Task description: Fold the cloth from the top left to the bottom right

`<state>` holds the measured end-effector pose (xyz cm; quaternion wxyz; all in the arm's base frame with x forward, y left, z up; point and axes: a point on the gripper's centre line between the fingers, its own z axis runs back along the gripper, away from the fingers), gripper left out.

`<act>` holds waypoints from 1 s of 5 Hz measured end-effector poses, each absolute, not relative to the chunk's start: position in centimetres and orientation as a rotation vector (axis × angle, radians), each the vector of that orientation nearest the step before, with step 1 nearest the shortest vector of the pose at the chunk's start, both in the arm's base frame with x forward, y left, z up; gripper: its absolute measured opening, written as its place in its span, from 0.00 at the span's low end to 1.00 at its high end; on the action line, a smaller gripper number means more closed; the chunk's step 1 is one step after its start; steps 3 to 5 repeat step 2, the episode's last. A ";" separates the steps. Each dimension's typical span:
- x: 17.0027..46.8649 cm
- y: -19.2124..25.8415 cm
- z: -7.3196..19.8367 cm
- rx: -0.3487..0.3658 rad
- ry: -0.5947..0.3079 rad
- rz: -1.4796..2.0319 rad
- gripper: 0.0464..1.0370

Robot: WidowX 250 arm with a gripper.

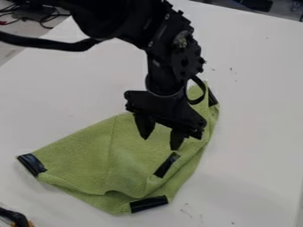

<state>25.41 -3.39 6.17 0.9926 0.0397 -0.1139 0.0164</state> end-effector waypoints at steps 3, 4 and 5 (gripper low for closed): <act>27.0 -2.3 7.6 0.070 -0.175 -0.020 0.97; 27.0 -2.3 7.6 0.070 -0.175 -0.020 0.97; 27.0 -2.3 7.6 0.070 -0.175 -0.020 0.97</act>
